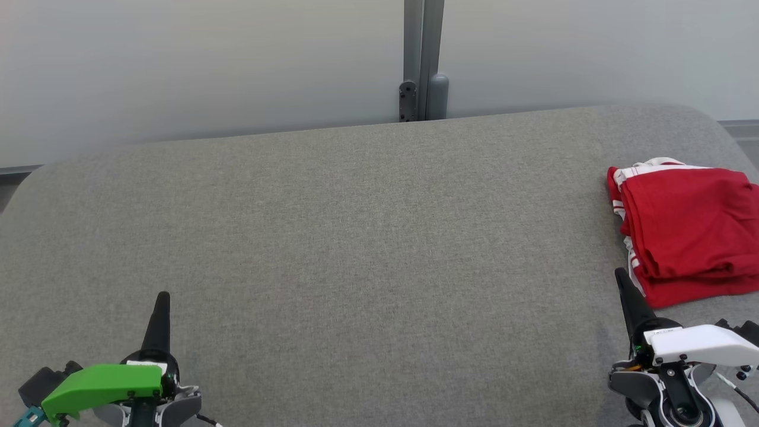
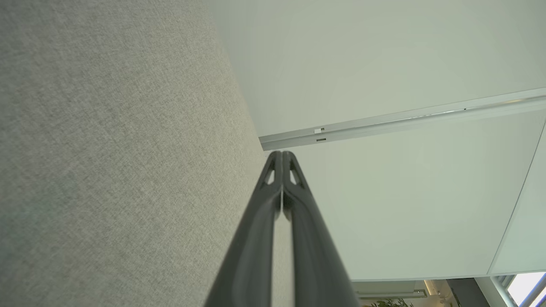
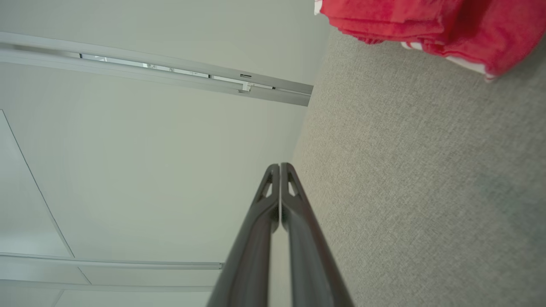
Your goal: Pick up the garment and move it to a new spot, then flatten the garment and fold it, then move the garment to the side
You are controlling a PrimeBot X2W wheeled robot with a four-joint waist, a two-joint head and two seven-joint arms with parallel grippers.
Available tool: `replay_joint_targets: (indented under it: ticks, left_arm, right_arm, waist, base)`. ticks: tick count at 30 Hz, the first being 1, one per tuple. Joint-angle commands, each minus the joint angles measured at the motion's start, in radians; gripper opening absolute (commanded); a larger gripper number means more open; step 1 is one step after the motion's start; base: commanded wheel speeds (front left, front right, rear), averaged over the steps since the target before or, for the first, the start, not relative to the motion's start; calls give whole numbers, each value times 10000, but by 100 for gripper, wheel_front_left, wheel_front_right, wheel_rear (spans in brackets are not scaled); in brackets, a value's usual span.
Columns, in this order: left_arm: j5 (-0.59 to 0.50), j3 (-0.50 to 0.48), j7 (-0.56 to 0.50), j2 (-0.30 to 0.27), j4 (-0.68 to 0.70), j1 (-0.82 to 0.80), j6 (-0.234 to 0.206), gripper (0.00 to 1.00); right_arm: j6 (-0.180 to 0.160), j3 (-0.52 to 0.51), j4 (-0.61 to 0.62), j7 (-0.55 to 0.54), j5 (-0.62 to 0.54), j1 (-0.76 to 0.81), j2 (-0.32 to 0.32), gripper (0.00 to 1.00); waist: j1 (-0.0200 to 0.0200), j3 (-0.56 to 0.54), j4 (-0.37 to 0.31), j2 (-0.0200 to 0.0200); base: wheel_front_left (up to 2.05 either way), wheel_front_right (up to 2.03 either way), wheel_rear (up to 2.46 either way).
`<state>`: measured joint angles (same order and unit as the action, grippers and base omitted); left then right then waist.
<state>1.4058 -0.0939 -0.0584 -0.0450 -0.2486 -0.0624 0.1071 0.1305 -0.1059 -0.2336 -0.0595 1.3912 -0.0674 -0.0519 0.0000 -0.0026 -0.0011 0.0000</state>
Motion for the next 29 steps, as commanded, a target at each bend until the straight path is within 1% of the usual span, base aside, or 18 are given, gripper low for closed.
replay_joint_targets:
  ticks: [1, 29]
  left_arm:
    - [219, -47, -54, -73, 65, -240, 93, 0]
    - [2083, -226, -577, -85, 43, -553, 271, 0]
  right_arm:
    - [4, -34, 9, -59, 213, -197, -16, 0]
    - [4, -98, -125, -569, 2222, -470, 15, 0]
  waist:
    - [0, 2, 1, 0]
    - [0, 55, 10, 0]
  base:
    - [0, 0, 0]
    - [0, 0, 0]
